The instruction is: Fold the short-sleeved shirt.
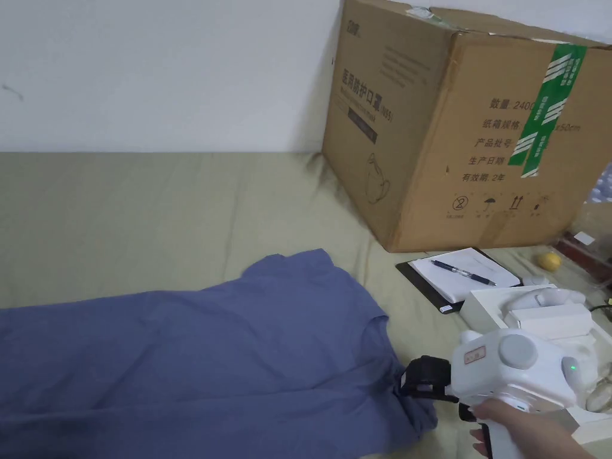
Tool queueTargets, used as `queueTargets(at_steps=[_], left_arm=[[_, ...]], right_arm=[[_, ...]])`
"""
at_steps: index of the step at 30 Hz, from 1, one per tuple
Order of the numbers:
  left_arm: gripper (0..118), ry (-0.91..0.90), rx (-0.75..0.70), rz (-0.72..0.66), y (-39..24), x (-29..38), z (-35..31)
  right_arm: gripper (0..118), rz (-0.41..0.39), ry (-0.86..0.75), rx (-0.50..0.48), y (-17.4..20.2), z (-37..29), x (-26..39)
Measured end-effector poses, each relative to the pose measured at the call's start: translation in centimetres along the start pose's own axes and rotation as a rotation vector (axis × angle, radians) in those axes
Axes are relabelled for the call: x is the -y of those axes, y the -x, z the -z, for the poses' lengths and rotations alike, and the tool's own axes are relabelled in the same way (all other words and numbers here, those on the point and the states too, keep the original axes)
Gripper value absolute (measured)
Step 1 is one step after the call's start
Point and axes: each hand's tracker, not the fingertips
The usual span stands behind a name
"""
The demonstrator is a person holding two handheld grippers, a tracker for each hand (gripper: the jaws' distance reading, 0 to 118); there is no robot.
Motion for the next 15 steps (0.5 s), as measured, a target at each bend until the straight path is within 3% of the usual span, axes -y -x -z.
queueTargets(at_steps=[1, 3, 4, 5, 6, 7, 9, 10, 13, 15], left_arm=[[2, 0.008, -0.001, 0.001, 0.0, 0.1, 0.2], [2, 0.021, -0.008, 0.004, 0.1, 0.4, 0.8], [2, 0.026, -0.01, 0.002, 0.2, 0.5, 1.0], [2, 0.033, -0.011, -0.006, 0.2, 0.6, 1.1], [2, 0.04, -0.008, -0.012, 0.2, 0.6, 1.3], [2, 0.042, -0.01, -0.012, 0.3, 0.7, 1.5], [2, 0.044, -0.018, -0.003, 0.2, 0.7, 1.5], [2, 0.044, -0.021, 0.001, 0.2, 0.6, 1.5], [2, 0.031, -0.014, -0.006, 0.4, 0.4, 0.7], [2, 0.013, -0.008, -0.009, 0.6, 0.2, -0.3]], right_arm=[[101, 0.001, 0.016, 0.011, 0.1, 0.6, 0.0], [70, -0.021, 0.059, 0.04, 0.4, 1.3, 0.3], [60, -0.061, 0.084, 0.098, 0.8, 1.6, 0.4], [52, -0.153, 0.049, 0.166, 1.3, 1.2, 0.6], [37, -0.202, 0.04, 0.151, 1.6, 1.2, 0.6], [6, -0.214, 0.043, 0.116, 1.7, 1.0, 0.5], [7, -0.224, 0.07, 0.06, 2.2, 0.4, 0.3], [7, -0.238, 0.057, 0.088, 2.3, -0.3, 0.3], [7, -0.35, 0.021, 0.086, 2.7, -2.6, 0.1], [7, -0.338, 0.006, 0.062, 2.6, -4.7, 0.2]])
